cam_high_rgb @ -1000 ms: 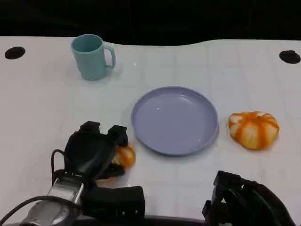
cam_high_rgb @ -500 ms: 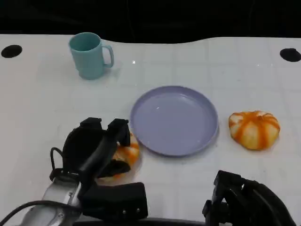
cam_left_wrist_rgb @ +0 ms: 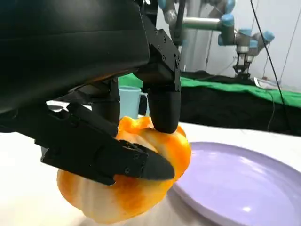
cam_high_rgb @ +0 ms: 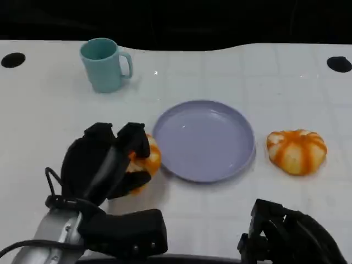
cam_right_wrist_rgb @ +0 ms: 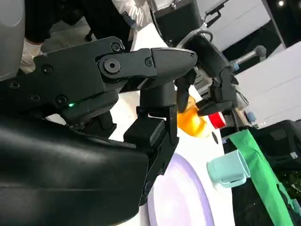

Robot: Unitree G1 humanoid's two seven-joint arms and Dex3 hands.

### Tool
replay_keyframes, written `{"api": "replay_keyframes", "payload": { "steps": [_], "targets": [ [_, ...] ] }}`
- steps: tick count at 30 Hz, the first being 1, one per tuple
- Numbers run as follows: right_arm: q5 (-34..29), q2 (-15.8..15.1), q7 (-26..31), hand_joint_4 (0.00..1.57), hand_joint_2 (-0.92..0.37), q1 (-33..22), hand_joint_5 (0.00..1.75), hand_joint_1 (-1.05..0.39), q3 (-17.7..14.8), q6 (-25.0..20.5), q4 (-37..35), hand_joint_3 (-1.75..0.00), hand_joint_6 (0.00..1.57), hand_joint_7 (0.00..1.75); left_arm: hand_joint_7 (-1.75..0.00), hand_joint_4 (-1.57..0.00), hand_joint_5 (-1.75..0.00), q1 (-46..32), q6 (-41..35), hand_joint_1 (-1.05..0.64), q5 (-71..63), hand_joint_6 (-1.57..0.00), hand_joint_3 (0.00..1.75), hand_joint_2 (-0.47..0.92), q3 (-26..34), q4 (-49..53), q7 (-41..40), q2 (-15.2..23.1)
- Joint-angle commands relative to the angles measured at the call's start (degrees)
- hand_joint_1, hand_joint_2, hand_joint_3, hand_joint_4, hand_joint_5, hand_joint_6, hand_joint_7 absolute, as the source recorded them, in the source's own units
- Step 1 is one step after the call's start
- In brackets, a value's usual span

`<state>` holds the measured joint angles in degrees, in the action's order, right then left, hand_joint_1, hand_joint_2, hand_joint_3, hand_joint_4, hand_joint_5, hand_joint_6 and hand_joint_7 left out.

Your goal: Grasp the bread from the table and place it into the plate.

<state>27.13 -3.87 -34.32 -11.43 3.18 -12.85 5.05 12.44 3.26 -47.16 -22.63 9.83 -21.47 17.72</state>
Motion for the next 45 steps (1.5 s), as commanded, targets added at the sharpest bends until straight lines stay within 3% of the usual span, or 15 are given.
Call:
{"api": "replay_keyframes", "payload": {
  "steps": [1,5,8,18,21,28,30,32,34,35,36,38,39,41,45],
  "targets": [
    [0.18,-0.73,0.19,0.86,-0.92,-0.12,1.62,-0.72,-0.74,0.06,0.31,-0.25,0.76,1.43,-1.75,-0.89,-1.75,-1.37,1.17,-0.08,0.74,-0.7,1.14,0.41,2.23,-5.05,0.86,1.46],
    [0.29,-0.66,0.1,0.86,-0.92,0.07,1.61,-0.72,-0.79,-0.03,-0.07,-0.25,0.75,1.43,-1.75,-0.92,-1.75,-0.87,2.96,-0.07,2.76,-0.73,1.33,0.32,3.33,-7.14,2.72,0.84],
    [0.52,-0.59,-0.33,0.85,-0.92,0.12,1.61,-0.7,-0.87,0.17,-0.51,-0.25,0.74,1.42,-1.75,-0.95,-1.75,0.57,3.48,-0.08,3.8,-0.76,1.38,0.32,3.51,-6.87,4.25,0.04],
    [0.29,-0.24,0.31,0.85,-0.92,-0.44,1.61,-0.71,-0.45,-0.32,0.39,-0.23,0.75,1.41,-1.75,-0.95,-1.75,7.9,5.09,-0.08,3.89,-0.77,1.31,0.34,1.45,-0.07,5.88,-3.64],
    [0.04,-0.28,0.58,0.85,-0.92,-0.58,1.61,-0.72,-0.3,-0.2,0.74,-0.24,0.75,1.41,-1.75,-0.94,-1.75,8.14,5.14,-0.08,3.27,-0.75,1.24,0.39,1.11,0.46,5.62,-3.93],
    [0.24,-0.55,0.56,0.86,-0.92,-0.58,1.61,-0.72,-0.34,-0.31,1.01,-0.25,0.76,1.41,-1.75,-0.97,-1.75,5.87,4.46,-0.08,2.56,-0.78,1.32,0.33,1.65,-3.97,6.1,-3.53],
    [0.26,-0.63,0.54,0.86,-0.92,-0.55,1.61,-0.72,-0.39,-0.39,0.99,-0.24,0.76,1.42,-1.69,-0.96,-1.75,4.99,2.83,-0.1,2.12,-0.8,1.34,0.32,1.9,-6.94,9.21,-2.59],
    [0.34,-0.71,0.32,0.86,-0.92,-0.51,1.61,-0.72,-0.45,-0.32,0.85,-0.24,0.76,1.42,-1.31,-0.87,-1.73,4.0,-0.73,-0.18,1.01,-0.83,1.2,0.36,2.05,-11.29,14.99,-1.42],
    [0.42,-0.73,0.18,0.86,-0.92,-0.52,1.61,-0.72,-0.46,-0.31,0.78,-0.24,0.76,1.42,-0.69,-0.75,-1.63,3.14,-5.47,-0.27,-2.12,-0.86,0.79,0.51,1.69,-16.67,23.14,0.69],
    [0.54,-0.69,0.22,0.86,-0.92,-0.54,1.61,-0.72,-0.48,-0.45,0.82,-0.24,0.75,1.42,-0.35,-0.71,-1.34,2.81,-7.34,-0.37,-3.65,-0.8,0.42,0.69,1.51,-18.92,26.64,1.61],
    [0.57,-0.67,0.28,0.86,-0.92,-0.58,1.62,-0.72,-0.48,-0.54,0.89,-0.24,0.75,1.42,-0.19,-0.69,-1.12,2.55,-9.23,-0.43,-5.37,-0.77,0.23,0.79,1.3,-21.14,30.3,2.47],
    [0.41,-0.73,0.46,0.86,-0.92,-0.66,1.62,-0.72,-0.41,-0.64,1.06,-0.24,0.75,1.41,-0.04,-0.69,-0.48,2.12,-12.28,-0.58,-8.29,-0.6,0.05,0.88,1.02,-24.96,36.84,3.7],
    [0.29,-0.75,0.46,0.86,-0.92,-0.66,1.62,-0.72,-0.39,-0.53,1.03,-0.24,0.75,1.41,-0.02,-0.68,-0.3,1.82,-13.62,-0.63,-9.57,-0.53,0.03,0.89,0.98,-26.8,39.95,4.23],
    [0.05,-0.78,0.57,0.86,-0.92,-0.75,1.61,-0.72,-0.35,-0.39,1.13,-0.24,0.75,1.41,0.0,-0.61,-0.11,1.36,-15.65,-0.72,-11.8,-0.4,0.01,0.88,0.92,-29.63,45.03,4.94],
    [0.01,-0.81,0.32,0.85,-0.92,-0.75,1.61,-0.72,-0.41,0.01,1.01,-0.25,0.75,1.42,0.0,-0.55,-0.03,0.72,-17.8,-0.8,-15.36,-0.32,0.0,0.88,1.1,-32.74,50.99,5.28]
  ]
}}
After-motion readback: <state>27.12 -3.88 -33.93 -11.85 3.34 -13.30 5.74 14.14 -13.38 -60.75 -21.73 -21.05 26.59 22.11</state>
